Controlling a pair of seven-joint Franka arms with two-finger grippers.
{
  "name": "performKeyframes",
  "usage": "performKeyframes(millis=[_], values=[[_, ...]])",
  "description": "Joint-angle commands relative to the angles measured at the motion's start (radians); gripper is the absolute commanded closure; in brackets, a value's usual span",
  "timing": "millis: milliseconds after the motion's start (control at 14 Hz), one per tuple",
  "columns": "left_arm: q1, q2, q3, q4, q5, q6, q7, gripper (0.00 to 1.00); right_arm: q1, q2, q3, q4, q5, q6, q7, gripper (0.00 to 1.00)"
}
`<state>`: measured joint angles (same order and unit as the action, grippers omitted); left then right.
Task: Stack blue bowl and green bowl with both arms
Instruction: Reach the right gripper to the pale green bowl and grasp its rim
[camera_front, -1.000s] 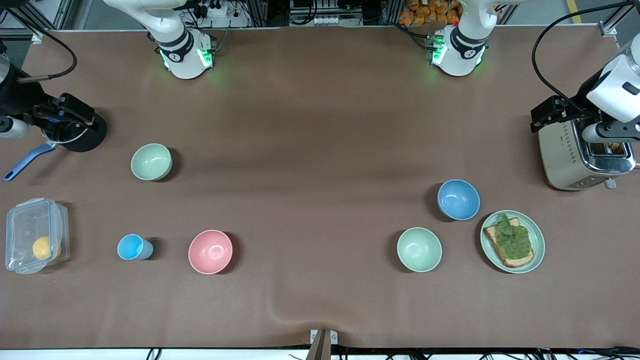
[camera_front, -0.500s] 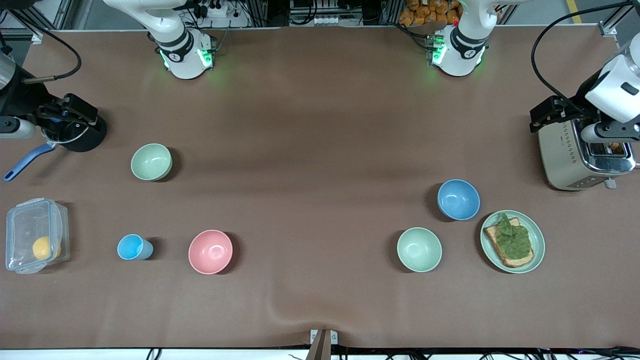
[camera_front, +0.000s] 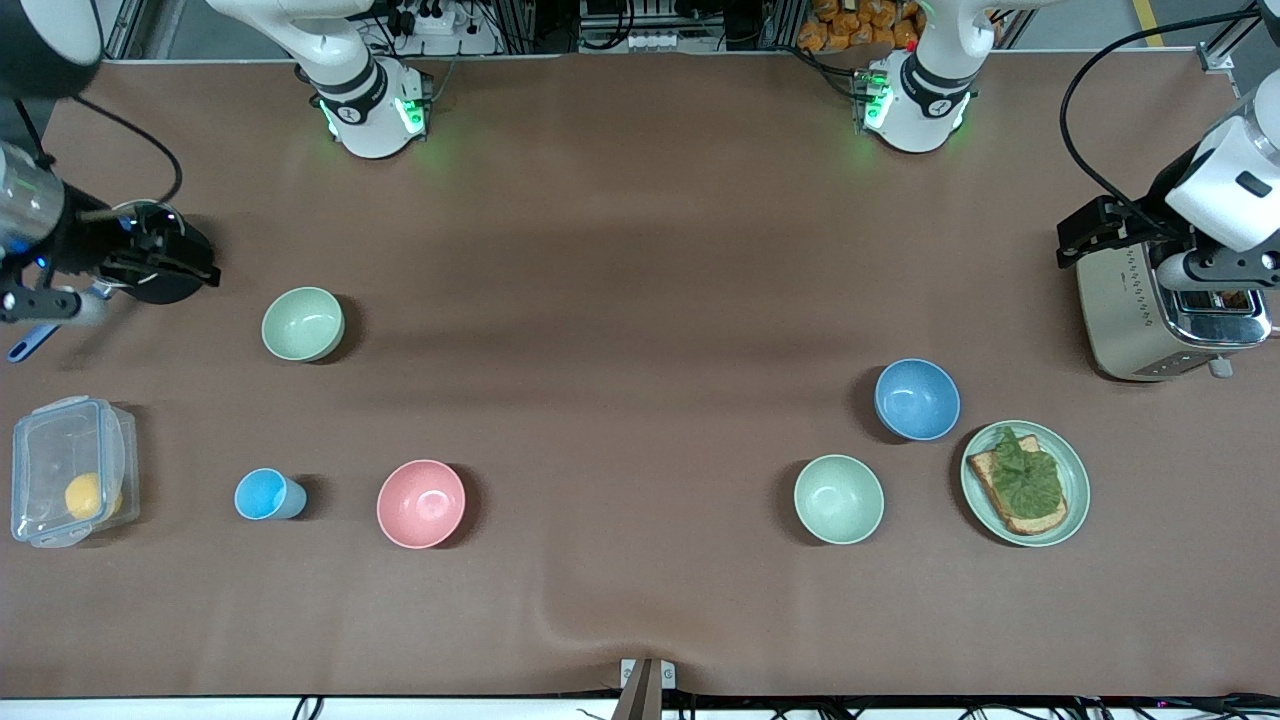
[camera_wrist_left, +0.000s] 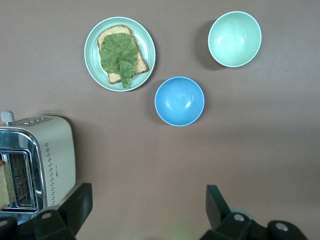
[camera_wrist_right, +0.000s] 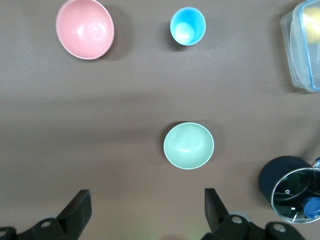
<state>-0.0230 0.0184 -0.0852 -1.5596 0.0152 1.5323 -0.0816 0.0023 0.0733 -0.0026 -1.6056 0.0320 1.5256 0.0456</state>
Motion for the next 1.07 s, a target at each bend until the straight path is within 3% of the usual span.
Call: performKeyframes(millis=[0,214,357,500,1000], values=[[0.003,0.037,-0.001,0.012,-0.003,-0.001,-0.001,0.0,-0.041,0.069,0.001,0.015,-0.017,-0.008,-0.039,0.0],[-0.006,0.132,0.001,0.012,-0.001,0.002,-0.007,0.0,-0.065,0.138,-0.028,-0.016,-0.026,-0.012,-0.105,0.0],[0.003,0.185,0.002,0.019,-0.003,0.04,-0.007,0.0,-0.062,0.145,-0.04,-0.109,-0.03,0.034,-0.096,0.0],[0.005,0.244,0.007,0.022,-0.003,0.08,-0.01,0.0,-0.062,0.137,-0.074,-0.222,-0.034,0.147,-0.134,0.0],[0.118,0.353,0.015,0.03,-0.009,0.127,0.006,0.0,-0.12,0.155,-0.082,-0.45,-0.034,0.494,-0.339,0.0]])
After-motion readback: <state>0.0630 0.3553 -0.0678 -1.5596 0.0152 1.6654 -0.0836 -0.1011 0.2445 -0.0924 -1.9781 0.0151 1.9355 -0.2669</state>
